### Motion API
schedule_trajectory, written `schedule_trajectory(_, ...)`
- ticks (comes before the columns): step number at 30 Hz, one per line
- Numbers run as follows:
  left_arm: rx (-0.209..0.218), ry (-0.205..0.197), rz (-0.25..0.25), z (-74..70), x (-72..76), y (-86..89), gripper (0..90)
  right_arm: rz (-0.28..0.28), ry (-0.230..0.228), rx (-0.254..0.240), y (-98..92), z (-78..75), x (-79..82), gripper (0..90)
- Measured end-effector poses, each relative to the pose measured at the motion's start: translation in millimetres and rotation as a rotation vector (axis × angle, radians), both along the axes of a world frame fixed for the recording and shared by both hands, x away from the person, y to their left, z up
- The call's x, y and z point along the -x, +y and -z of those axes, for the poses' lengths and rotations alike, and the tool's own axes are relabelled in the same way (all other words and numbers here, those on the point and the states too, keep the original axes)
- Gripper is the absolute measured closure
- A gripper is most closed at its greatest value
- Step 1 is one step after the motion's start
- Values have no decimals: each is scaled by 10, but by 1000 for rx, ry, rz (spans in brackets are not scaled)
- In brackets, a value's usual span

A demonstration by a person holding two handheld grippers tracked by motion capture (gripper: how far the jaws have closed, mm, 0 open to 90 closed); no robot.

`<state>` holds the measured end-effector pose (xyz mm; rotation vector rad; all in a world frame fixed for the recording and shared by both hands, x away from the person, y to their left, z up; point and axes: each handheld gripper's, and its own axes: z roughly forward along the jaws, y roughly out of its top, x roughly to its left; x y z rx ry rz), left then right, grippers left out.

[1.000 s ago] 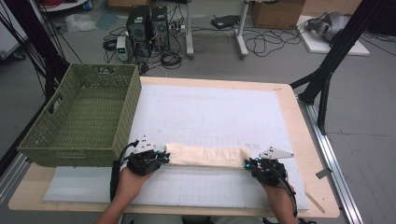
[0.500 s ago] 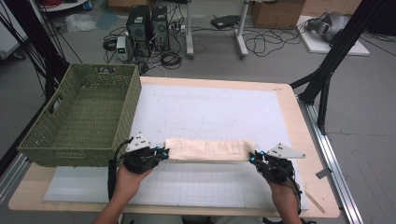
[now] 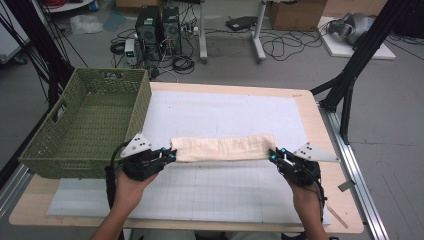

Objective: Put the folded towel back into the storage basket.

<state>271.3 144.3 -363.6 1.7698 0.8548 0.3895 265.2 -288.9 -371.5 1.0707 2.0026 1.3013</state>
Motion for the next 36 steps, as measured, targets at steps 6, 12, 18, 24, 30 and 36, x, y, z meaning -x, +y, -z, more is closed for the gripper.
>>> schedule_trajectory(6, -1, -53, -16, -225, 68, 136, 841, -23, -31, -11, 130, -159, -158, 808)
schedule_trajectory(12, 7, -80, -45, -337, 134, 301, 842, -61, -54, -5, 313, -282, -353, 808)
schedule_trajectory(18, 5, -100, -69, -408, 194, 450, 841, -87, -55, 8, 524, -385, -549, 808)
schedule_trajectory(24, 4, -126, -94, -483, 251, 586, 842, -107, -54, 21, 725, -477, -722, 809)
schedule_trajectory(30, 0, -155, -122, -557, 331, 740, 842, -135, -64, 43, 977, -622, -918, 811)
schedule_trajectory(36, -6, -175, -156, -605, 394, 918, 842, -162, -78, 70, 1249, -748, -1066, 811)
